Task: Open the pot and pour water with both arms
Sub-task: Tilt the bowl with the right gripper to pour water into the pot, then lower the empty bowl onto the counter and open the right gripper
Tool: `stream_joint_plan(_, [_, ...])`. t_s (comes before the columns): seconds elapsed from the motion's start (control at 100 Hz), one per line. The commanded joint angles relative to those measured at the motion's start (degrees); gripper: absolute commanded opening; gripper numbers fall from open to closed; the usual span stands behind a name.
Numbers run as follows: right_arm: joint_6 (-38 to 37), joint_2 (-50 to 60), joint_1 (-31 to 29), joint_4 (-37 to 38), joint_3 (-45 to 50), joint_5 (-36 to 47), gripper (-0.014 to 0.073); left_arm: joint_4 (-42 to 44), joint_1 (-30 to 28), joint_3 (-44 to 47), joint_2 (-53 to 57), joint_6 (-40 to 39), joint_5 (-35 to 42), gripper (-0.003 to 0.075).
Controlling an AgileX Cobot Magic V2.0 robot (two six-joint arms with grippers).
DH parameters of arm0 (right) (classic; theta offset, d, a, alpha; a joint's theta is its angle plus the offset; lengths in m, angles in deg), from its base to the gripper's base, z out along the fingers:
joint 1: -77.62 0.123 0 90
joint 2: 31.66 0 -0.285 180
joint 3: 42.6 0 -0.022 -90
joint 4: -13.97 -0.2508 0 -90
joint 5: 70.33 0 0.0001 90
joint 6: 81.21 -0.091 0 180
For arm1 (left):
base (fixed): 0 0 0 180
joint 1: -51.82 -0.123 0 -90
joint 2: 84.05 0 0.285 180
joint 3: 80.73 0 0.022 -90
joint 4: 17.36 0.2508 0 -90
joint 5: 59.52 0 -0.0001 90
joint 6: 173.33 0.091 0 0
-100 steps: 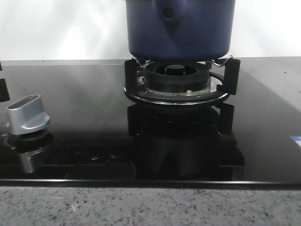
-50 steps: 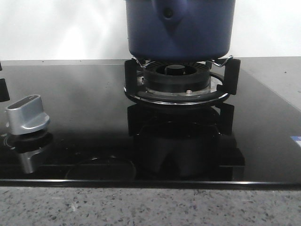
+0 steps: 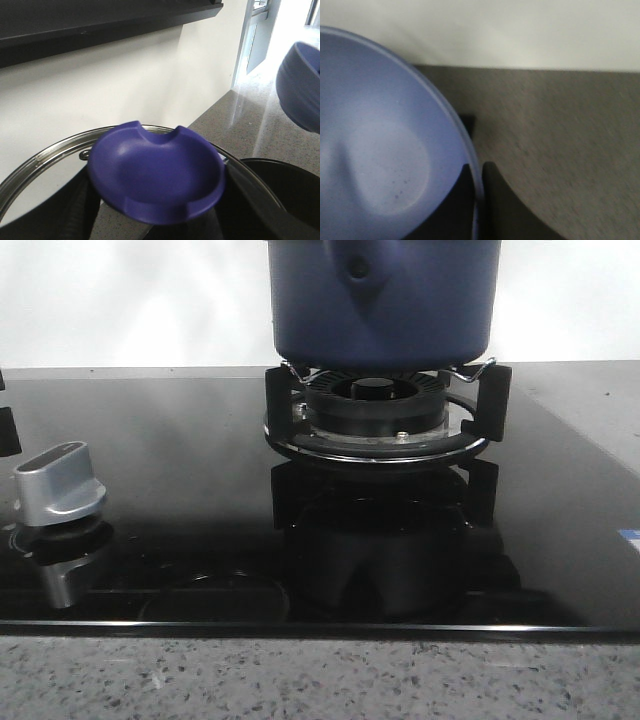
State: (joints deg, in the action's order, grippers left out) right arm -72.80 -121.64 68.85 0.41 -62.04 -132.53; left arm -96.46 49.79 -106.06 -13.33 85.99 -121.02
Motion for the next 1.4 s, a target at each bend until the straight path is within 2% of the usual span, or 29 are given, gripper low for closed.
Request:
stream_joint_plan(0.0, [-0.35, 0.37, -5.55, 0.45, -2.20, -5.28, -0.0047, -6.50, -0.11, -2.29, 3.46, -0.50, 0.56, 0.0232])
stream_joint_plan(0.13, [-0.35, -2.37, -11.16, 3.98, -2.05, -11.98, -0.0047, -6.50, -0.11, -2.29, 3.46, -0.50, 0.56, 0.0232])
stream_joint_plan(0.3, [-1.02, -3.94, -14.02, 8.77, 1.99, -12.17, -0.0047, -6.50, -0.11, -2.29, 3.46, -0.50, 0.56, 0.0232])
stream_joint_plan(0.68, [-1.02, -4.09, -14.02, 10.52, 17.11, -0.99, -0.0047, -6.50, -0.11, -2.29, 3.46, -0.50, 0.56, 0.0232])
stream_joint_plan(0.87, [-1.16, -4.09, -14.02, 10.52, 20.58, 3.07, -0.0047, -6.50, -0.11, -2.29, 3.46, -0.50, 0.56, 0.0232])
stream_joint_plan(1.04, [-1.16, -4.24, -14.02, 10.27, 20.99, 3.51, -0.0034, -6.50, -0.11, -2.29, 3.46, -0.50, 0.56, 0.0232])
stream_joint_plan(1.14, [-1.16, -4.24, -14.02, 10.27, 20.99, 3.60, 0.0071, -6.50, -0.11, -2.29, 3.46, -0.50, 0.56, 0.0232])
stream_joint_plan(1.31, [-1.16, -4.24, -14.02, 10.27, 20.29, 3.48, 0.0427, -6.97, -0.11, -2.29, 3.46, -0.50, -0.55, 0.0232])
stream_joint_plan(1.39, [-1.16, -4.01, -14.02, 10.37, 18.98, 2.47, 0.0485, -7.35, 0.40, -2.29, 3.46, -0.50, -1.23, 0.0232])
